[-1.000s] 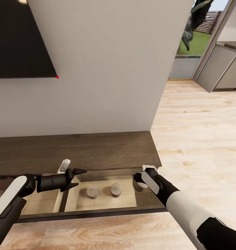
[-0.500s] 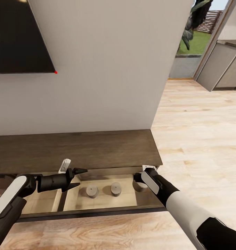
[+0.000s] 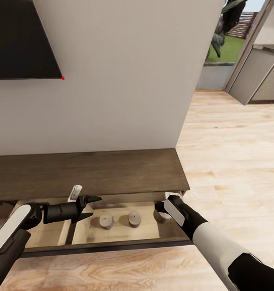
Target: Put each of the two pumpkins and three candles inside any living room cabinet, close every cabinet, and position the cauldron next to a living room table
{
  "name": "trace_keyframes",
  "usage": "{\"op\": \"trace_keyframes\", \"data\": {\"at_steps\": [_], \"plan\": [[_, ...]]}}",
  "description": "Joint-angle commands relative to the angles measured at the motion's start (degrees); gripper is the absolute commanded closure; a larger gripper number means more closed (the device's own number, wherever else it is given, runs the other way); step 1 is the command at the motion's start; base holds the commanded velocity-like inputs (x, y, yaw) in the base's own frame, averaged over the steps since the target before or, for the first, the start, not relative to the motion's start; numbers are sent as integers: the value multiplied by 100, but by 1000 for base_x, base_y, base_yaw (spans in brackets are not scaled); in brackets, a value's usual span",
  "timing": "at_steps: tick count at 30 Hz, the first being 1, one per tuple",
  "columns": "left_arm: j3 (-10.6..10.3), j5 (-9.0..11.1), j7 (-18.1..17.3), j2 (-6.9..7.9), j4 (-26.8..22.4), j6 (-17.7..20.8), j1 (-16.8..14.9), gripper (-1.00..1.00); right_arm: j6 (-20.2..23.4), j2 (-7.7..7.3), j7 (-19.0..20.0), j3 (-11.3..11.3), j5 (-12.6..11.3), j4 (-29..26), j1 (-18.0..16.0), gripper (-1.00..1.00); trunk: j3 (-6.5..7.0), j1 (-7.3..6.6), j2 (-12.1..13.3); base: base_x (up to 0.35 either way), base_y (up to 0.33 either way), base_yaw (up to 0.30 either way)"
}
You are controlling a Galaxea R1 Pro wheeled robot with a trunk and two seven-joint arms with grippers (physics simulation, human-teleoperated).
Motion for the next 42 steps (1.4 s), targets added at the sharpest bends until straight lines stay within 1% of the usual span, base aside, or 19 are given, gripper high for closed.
{"op": "trace_keyframes", "data": {"at_steps": [1, 5, 9, 12, 15, 19, 23, 33, 35, 42], "plan": [[-5, 65, 57, 5, -4, -2, -5, -100, -1, -3, -52, 30, -79, -8, -6, 100, -22, 22, -44, 0, 0, 0], [-5, 72, 57, 6, -4, 0, -4, -100, -43, 0, -44, 30, -136, 34, -6, 100, -94, 110, -204, 0, 0, 0], [-6, 76, 57, 7, -4, 4, -4, -100, -74, 5, -28, 36, -136, 346, -6, 100, -166, 198, -365, 0, 0, 0], [-5, 76, 57, 7, -4, 5, -3, -100, -84, 6, -18, 38, -132, 483, -6, 100, -220, 264, -485, 0, 0, 0], [-5, 76, 57, 7, -4, 3, 1, -100, -94, 10, -10, 42, -131, 507, -6, 100, -274, 330, -605, 0, 0, 0], [-5, 76, 57, 7, -6, 5, 14, -100, -287, 62, -7, 53, -121, 520, -6, 100, -346, 417, -766, 0, 0, 0], [-5, 76, 57, 7, -12, 5, 26, -100, -366, 110, 8, 56, -80, 527, -6, 100, -417, 505, -926, 0, 0, 0], [-5, 76, 57, 7, -13, 5, 29, -100, -621, 120, 27, 72, -46, 528, -6, 100, -597, 725, -1327, 0, 0, 0], [-5, 76, 57, 7, -13, 5, 29, -100, -760, 123, 28, 73, -50, 528, -6, 100, -633, 769, -1407, 0, 0, 0], [-5, 76, 57, 7, -13, 5, 29, -100, -827, 129, 29, 77, -52, 528, -6, 100, -759, 923, -1688, 0, 0, 0]]}}
